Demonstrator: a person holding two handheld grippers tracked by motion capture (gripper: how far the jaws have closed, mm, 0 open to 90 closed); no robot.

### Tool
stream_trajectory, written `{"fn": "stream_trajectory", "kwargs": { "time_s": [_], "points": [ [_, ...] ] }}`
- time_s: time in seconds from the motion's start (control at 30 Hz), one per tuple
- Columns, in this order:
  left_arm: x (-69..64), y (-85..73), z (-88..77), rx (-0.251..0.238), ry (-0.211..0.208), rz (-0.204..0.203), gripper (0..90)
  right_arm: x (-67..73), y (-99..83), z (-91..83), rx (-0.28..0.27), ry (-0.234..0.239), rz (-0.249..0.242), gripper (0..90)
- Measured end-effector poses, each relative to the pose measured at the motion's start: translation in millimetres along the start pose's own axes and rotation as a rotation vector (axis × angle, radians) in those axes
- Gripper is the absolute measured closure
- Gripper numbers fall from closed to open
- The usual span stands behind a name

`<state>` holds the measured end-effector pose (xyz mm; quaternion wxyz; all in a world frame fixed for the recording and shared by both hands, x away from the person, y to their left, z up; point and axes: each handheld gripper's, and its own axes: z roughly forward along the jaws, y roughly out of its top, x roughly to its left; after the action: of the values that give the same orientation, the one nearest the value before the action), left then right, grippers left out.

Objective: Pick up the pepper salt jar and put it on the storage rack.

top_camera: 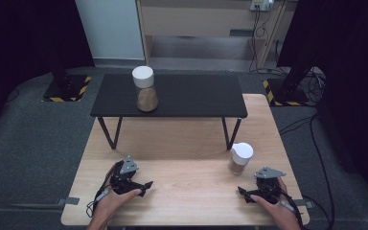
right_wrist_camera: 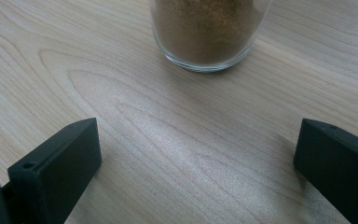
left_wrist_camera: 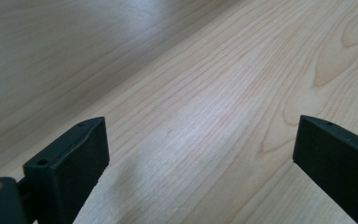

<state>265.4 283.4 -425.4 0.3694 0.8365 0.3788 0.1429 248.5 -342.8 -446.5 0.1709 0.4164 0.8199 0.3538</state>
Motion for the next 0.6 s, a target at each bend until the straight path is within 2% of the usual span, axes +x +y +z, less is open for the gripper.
{"fn": "stream_trajectory", "kwargs": {
  "time_s": [0.3, 0.43, 0.53, 0.6],
  "points": [
    [5.2, -3.2, 3.9, 0.016, 0.020, -0.056, 2.3, 0.6, -0.2, -0.3, 0.000, -0.001, 0.002, 1.5],
    [5.8, -0.7, 5.5, 0.046, 0.026, -0.055, 2.1, 0.7, -0.2, -0.3, 0.001, -0.002, 0.003, 1.5],
    [6.3, -1.6, 7.0, 0.042, 0.017, -0.065, 2.1, 0.8, -0.3, -0.3, 0.000, -0.002, 0.003, 1.6],
    [3.8, -2.0, 8.9, 0.043, 0.025, -0.054, 0.9, 1.0, -0.3, -0.4, 0.000, -0.003, 0.004, 1.6]
  ]
}}
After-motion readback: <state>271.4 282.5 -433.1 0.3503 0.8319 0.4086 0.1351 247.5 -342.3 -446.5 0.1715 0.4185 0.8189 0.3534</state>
